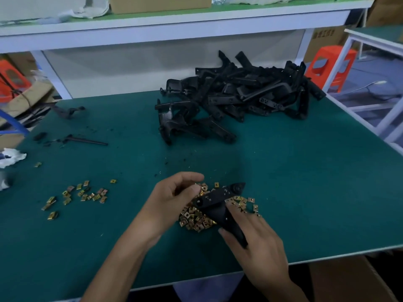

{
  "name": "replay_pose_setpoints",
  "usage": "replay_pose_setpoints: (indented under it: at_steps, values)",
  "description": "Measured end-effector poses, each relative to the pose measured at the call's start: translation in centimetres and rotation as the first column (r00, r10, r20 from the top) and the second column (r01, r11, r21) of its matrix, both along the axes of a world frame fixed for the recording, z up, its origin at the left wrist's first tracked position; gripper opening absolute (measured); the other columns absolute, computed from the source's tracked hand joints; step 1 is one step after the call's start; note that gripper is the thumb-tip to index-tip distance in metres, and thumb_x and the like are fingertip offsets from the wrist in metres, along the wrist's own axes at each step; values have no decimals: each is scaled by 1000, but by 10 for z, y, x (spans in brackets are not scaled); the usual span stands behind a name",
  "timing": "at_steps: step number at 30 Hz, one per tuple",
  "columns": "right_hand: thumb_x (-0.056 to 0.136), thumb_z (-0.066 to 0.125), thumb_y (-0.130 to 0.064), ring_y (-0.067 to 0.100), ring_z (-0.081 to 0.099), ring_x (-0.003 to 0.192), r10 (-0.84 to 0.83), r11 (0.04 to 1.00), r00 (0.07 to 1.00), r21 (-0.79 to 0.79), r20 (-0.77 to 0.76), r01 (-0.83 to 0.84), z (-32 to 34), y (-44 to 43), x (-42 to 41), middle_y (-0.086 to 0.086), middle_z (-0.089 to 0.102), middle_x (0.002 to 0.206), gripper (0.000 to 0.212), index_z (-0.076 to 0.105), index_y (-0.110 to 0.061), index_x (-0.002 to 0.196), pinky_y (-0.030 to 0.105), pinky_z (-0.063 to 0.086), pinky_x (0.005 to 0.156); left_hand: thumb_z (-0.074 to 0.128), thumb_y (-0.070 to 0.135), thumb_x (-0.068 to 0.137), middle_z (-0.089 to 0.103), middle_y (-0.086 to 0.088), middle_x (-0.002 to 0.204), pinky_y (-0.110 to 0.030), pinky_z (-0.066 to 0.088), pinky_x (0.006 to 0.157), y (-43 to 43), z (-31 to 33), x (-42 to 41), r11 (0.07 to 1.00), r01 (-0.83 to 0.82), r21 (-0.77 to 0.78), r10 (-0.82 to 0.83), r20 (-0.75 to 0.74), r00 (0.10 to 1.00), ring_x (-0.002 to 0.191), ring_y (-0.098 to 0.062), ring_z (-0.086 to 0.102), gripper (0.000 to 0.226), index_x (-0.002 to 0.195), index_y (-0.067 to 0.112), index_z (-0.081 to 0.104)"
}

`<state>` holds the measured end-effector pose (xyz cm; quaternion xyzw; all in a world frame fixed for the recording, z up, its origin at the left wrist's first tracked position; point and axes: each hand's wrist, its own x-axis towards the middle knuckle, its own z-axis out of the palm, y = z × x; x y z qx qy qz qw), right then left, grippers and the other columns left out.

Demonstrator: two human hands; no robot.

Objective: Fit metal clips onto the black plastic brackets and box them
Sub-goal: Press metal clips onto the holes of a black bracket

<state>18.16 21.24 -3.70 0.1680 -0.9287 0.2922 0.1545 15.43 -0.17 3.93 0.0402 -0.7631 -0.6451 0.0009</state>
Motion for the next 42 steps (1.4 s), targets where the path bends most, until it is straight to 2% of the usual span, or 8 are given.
replay_pose_setpoints:
  at_steps: [6,11,21,25,28,32,35,42]
  values:
    - [93,54,-52,22,64,78,-8,999,996,31,-86,11,-5,-1,-1,-6,66,93,53,64,-24,136,31,52,59,68,14,94,74,-11,97,-27,49,82,-8,8,7,999,21,31,-22,48,999,86,-12,63,16,93,26,79]
    - [94,55,-50,21,62,76,3,998,992,56,-130,5,-12,0,-2,-6,65,93,51,64,-25,137,30,50,60,68,13,94,78,6,95,-14,52,79,-4,11,11,999,35,-41,-33,43,999,90,-4,71,26,91,35,81]
    - [95,52,-50,21,63,75,37,992,993,125,-111,-23,-7,0,-2,-6,67,93,50,65,-24,136,31,51,61,71,21,94,75,22,88,-12,49,73,-12,9,13,948,55,-313,-47,32,998,86,4,69,23,92,43,78]
    - [94,52,-50,21,64,76,26,996,994,85,-106,-17,-6,0,-2,-6,68,93,51,65,-22,135,31,53,63,66,9,96,77,9,83,-7,45,63,-9,8,13,997,2,-78,-1,16,1000,67,5,62,23,92,26,82]
    - [95,51,-50,20,64,77,30,996,994,92,-103,-21,-5,-1,-2,-6,68,93,51,65,-22,136,29,52,64,63,9,97,75,-4,83,-14,45,58,-4,4,11,998,-24,-51,26,39,999,61,-2,55,24,91,24,81]
    - [95,51,-50,20,65,78,32,994,995,109,-98,-21,-6,0,-2,-6,68,94,50,65,-23,136,30,53,65,60,10,99,75,0,82,-15,46,57,-4,0,10,999,-41,2,41,59,997,63,0,58,27,89,26,80]
    - [95,52,-50,20,64,77,33,993,994,118,-105,-21,-7,0,-3,-6,68,94,50,65,-24,135,30,51,63,63,14,98,75,-3,85,-19,48,62,-3,-4,10,995,-42,-92,47,54,997,68,-5,59,26,90,32,79]
    - [96,51,-51,18,61,78,39,993,994,117,-102,-27,-10,0,-3,-9,66,96,50,62,-26,139,29,50,63,64,28,98,73,26,90,-9,45,69,-7,5,17,909,16,-417,-32,-30,999,82,6,66,16,98,38,76]
